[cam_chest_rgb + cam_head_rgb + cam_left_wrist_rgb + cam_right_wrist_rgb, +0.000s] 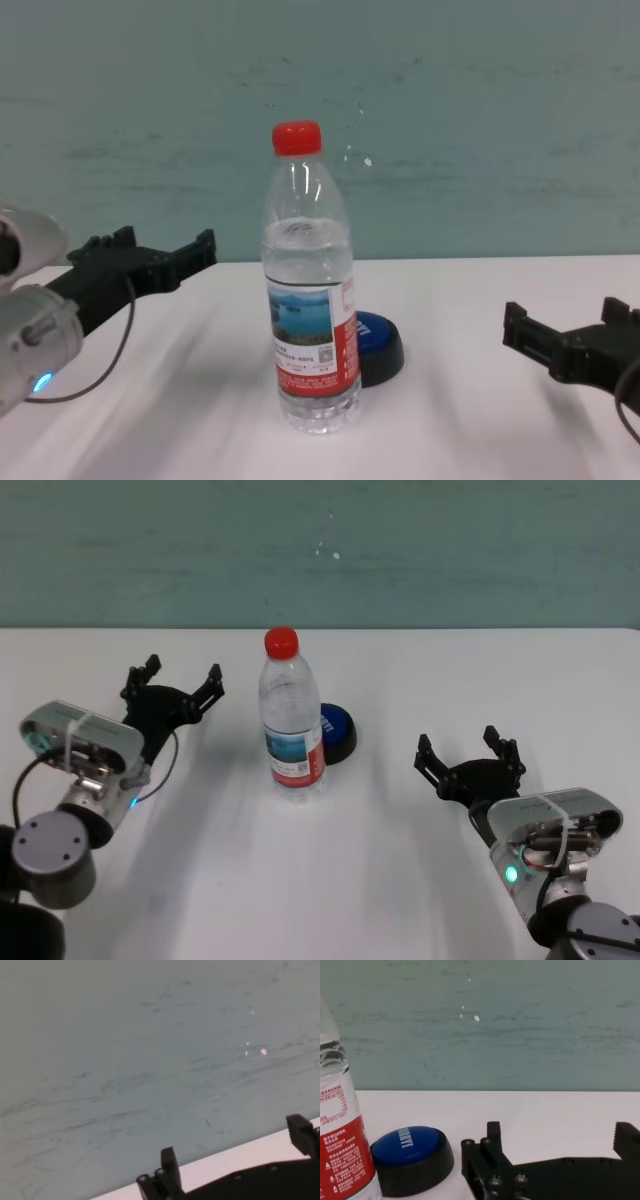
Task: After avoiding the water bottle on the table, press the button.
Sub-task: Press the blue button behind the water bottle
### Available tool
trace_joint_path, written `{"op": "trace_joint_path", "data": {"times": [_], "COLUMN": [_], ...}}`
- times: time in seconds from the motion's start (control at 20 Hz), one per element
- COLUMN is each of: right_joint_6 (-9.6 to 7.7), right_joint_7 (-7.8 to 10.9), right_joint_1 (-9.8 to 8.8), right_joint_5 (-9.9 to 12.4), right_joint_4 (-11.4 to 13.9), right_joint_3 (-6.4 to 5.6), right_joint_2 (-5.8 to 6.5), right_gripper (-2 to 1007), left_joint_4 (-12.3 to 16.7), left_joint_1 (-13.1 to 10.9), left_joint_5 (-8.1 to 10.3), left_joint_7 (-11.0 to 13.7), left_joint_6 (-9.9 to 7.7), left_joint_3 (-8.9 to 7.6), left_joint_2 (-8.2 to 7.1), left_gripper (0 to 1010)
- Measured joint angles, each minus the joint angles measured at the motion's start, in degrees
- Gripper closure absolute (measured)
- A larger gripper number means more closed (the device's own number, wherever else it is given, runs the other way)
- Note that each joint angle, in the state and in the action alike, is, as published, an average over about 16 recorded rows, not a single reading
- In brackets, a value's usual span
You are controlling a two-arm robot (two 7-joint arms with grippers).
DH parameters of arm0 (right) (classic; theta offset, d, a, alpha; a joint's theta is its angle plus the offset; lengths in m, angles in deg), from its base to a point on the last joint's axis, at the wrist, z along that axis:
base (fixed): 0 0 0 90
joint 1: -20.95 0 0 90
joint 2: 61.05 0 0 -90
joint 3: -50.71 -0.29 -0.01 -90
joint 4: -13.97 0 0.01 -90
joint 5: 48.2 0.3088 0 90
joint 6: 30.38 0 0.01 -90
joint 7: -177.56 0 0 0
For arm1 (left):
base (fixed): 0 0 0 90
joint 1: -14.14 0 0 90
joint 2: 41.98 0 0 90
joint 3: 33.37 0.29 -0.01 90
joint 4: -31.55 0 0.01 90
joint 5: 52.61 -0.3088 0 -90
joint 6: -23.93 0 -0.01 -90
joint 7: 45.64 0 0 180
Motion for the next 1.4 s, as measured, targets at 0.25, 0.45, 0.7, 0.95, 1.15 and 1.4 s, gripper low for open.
{"op": "trace_joint_path", "data": {"times": [0.25,0.45,0.7,0.95,1.15,1.4], "right_joint_6": [0.0,0.0,0.0,0.0,0.0,0.0], "right_joint_7": [0.0,0.0,0.0,0.0,0.0,0.0], "right_joint_1": [0.0,0.0,0.0,0.0,0.0,0.0], "right_joint_5": [0.0,0.0,0.0,0.0,0.0,0.0], "right_joint_4": [0.0,0.0,0.0,0.0,0.0,0.0], "right_joint_3": [0.0,0.0,0.0,0.0,0.0,0.0], "right_joint_2": [0.0,0.0,0.0,0.0,0.0,0.0], "right_gripper": [1,1,1,1,1,1], "left_joint_4": [2.77,5.22,8.48,11.67,14.28,17.39], "left_joint_1": [-2.2,-4.22,-6.89,-9.57,-11.86,-14.7], "left_joint_5": [1.4,2.51,4.03,5.68,6.96,8.43], "left_joint_7": [0.6,1.19,2.09,3.14,3.88,4.73], "left_joint_6": [-0.91,-1.5,-2.27,-3.0,-3.63,-4.24], "left_joint_3": [-1.23,-2.06,-2.97,-3.67,-4.1,-4.42], "left_joint_2": [-0.81,-1.54,-2.51,-3.56,-4.48,-5.58], "left_gripper": [0,0,0,0,0,0]}}
